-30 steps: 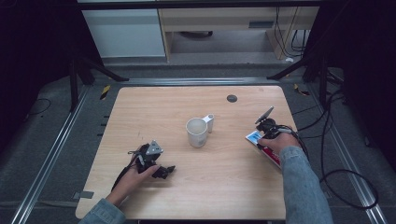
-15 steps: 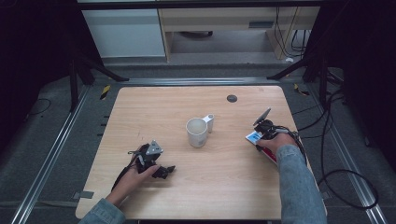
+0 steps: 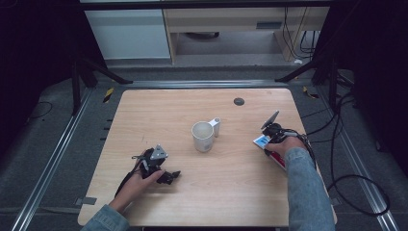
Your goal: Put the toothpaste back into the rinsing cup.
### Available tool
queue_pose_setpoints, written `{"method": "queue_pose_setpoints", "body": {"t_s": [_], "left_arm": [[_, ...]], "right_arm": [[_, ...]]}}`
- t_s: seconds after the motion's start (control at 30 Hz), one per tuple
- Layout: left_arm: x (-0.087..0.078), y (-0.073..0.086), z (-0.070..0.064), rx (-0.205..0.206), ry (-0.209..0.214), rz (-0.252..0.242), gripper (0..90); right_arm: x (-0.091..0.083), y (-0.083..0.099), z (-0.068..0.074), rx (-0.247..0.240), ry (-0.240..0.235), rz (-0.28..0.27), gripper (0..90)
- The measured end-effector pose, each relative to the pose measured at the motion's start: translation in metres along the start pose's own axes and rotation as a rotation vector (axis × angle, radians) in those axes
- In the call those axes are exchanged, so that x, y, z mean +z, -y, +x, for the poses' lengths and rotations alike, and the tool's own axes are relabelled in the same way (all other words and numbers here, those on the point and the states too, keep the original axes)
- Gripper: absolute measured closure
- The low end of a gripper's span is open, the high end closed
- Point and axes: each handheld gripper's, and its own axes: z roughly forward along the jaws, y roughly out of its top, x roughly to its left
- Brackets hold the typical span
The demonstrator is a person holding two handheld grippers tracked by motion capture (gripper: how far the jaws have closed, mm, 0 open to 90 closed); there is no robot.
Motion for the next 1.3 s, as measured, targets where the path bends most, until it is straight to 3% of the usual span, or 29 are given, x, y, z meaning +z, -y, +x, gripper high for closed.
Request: {"method": "queue_pose_setpoints", "body": {"t_s": [0.37, 0.77, 1.3], "left_arm": [[0.000, 0.000, 0.000, 0.000, 0.000, 0.001, 0.0], [0.000, 0.000, 0.000, 0.000, 0.000, 0.001, 0.0], [0.000, 0.000, 0.000, 0.000, 0.001, 0.000, 0.0]], "right_arm": [[-0.006, 0.002, -0.002, 0.018, 0.002, -0.011, 68.5], [-0.011, 0.002, -0.005, 0.051, -0.003, -0.017, 73.0], [-0.031, 0.004, -0.002, 0.037, -0.008, -0.029, 73.9]]}}
